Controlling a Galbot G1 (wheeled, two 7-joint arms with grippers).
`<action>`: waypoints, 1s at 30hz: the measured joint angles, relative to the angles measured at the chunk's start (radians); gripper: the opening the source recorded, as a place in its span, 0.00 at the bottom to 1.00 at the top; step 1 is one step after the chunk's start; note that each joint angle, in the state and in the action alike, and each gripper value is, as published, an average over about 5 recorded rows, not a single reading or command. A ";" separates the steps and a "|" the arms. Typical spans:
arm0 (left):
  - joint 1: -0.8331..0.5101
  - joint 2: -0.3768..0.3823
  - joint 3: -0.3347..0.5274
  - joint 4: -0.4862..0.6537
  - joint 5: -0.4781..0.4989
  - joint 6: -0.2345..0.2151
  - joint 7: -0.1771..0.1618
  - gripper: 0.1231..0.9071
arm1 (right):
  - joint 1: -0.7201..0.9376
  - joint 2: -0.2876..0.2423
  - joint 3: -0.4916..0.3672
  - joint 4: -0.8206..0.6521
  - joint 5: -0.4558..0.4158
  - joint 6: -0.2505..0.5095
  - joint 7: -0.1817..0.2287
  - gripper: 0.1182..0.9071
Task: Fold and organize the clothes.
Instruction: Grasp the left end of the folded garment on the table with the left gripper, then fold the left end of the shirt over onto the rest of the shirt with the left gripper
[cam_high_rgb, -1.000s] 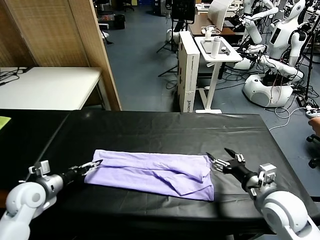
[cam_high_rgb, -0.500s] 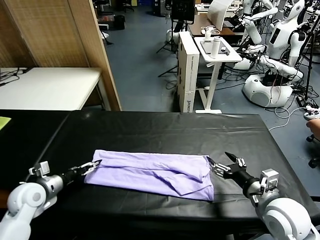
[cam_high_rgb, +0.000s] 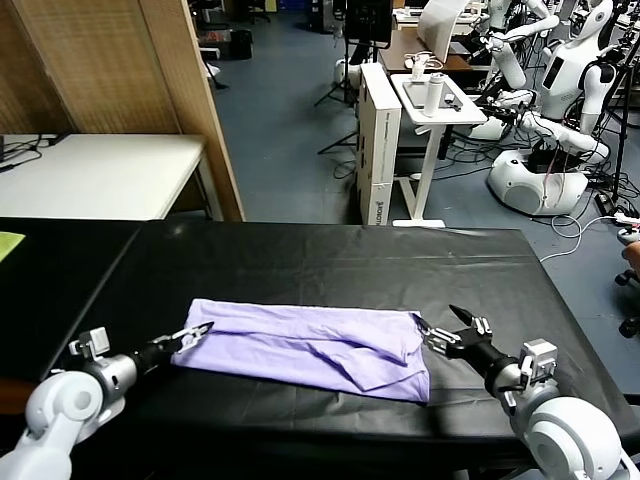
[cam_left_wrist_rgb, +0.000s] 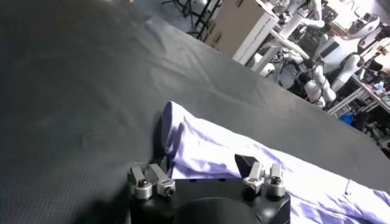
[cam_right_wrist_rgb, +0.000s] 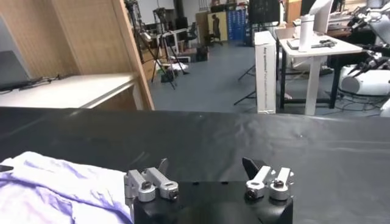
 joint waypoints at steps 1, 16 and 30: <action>0.001 -0.001 0.000 0.000 0.000 0.000 -0.001 0.38 | 0.000 0.001 -0.001 0.000 -0.001 0.000 0.000 1.00; 0.026 -0.002 -0.025 -0.055 0.153 0.000 -0.034 0.06 | -0.001 0.015 -0.011 0.009 -0.014 0.003 0.007 1.00; 0.153 0.096 -0.203 -0.172 0.360 -0.129 -0.108 0.06 | -0.003 0.033 -0.026 0.018 -0.019 0.005 0.019 1.00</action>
